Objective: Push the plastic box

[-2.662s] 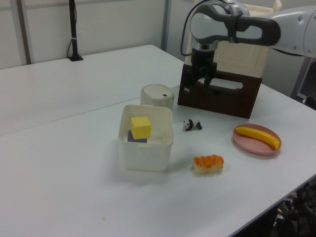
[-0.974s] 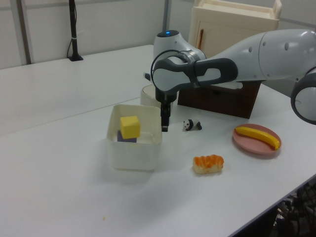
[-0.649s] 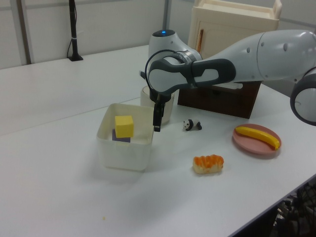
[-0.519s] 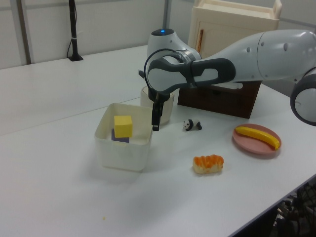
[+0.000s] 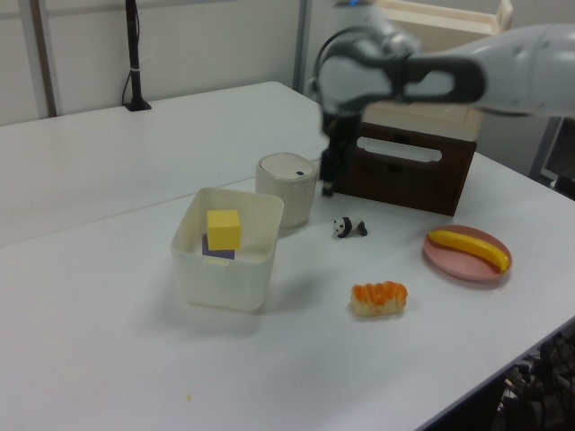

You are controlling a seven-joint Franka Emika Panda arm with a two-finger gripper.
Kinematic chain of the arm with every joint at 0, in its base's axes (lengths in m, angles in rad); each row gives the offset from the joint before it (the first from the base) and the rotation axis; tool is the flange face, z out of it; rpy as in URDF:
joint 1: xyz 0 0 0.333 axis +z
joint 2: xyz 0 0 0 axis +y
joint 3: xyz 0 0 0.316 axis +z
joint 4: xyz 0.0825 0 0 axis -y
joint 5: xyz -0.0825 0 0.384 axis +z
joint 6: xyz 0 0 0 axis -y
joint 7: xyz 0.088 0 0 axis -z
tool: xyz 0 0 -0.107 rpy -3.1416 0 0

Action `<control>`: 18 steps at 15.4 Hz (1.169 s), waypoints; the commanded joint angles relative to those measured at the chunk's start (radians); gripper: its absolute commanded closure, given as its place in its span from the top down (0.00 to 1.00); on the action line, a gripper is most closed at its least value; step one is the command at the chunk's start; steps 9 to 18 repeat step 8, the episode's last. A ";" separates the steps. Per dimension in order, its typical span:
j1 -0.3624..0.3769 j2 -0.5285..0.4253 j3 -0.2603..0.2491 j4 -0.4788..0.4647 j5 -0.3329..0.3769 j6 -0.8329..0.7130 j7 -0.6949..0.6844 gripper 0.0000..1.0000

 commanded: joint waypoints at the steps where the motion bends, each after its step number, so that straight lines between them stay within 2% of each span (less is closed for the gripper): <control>1: -0.066 -0.077 0.030 -0.015 0.024 -0.060 0.341 1.00; 3: -0.074 -0.078 0.025 -0.011 0.009 -0.054 0.599 1.00; 4: -0.075 -0.081 0.025 -0.011 0.001 -0.055 0.643 1.00; 8: -0.077 -0.089 0.010 -0.011 -0.004 -0.078 0.631 1.00; 18: -0.077 -0.089 0.010 -0.011 -0.004 -0.078 0.631 1.00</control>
